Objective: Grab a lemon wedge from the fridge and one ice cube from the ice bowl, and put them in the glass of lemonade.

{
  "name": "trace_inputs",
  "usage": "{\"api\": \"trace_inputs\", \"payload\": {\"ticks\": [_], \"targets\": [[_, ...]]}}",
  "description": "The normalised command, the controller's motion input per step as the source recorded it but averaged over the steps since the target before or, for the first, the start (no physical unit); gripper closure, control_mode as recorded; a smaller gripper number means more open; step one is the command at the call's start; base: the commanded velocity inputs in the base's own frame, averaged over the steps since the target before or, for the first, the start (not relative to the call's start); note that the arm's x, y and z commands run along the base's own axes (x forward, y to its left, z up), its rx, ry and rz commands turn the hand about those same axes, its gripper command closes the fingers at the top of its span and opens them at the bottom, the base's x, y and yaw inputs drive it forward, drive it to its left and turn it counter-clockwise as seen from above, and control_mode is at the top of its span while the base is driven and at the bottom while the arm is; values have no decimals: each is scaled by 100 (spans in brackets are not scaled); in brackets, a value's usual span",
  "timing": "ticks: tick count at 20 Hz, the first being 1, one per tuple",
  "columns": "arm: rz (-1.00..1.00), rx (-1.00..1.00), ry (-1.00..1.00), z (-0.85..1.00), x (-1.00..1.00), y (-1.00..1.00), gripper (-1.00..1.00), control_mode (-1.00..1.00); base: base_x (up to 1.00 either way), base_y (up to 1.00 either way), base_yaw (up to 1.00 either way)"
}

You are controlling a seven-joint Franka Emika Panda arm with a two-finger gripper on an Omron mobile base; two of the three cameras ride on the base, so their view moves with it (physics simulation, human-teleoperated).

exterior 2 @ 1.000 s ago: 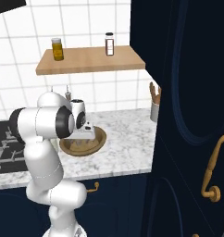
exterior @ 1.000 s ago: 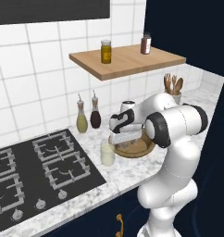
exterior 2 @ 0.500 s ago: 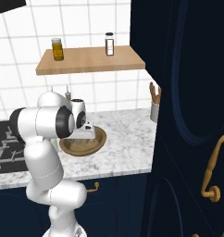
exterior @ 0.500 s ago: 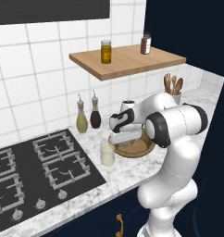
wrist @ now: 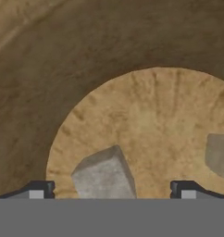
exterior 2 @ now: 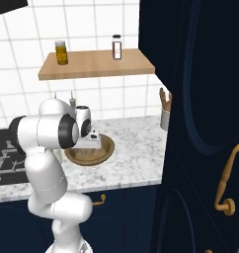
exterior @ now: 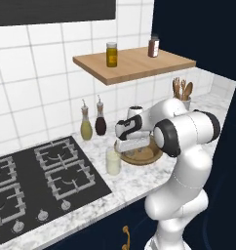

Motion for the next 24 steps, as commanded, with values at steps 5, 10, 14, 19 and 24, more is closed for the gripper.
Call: {"api": "trace_inputs", "payload": {"ticks": [5, 10, 14, 19, 24], "targets": [[0, 0, 0, -7, 0, 0, -100, -100, 0, 0, 0], [0, 0, 0, 0, 0, 0, -100, -100, 0, 0, 0], [0, 0, 0, 0, 0, 0, 100, -100, 0, 0, 0], [0, 0, 1, 0, 0, 0, 100, -100, 0, 0, 0], [0, 0, 0, 0, -4, 3, 100, -100, 0, 0, 0]]}}
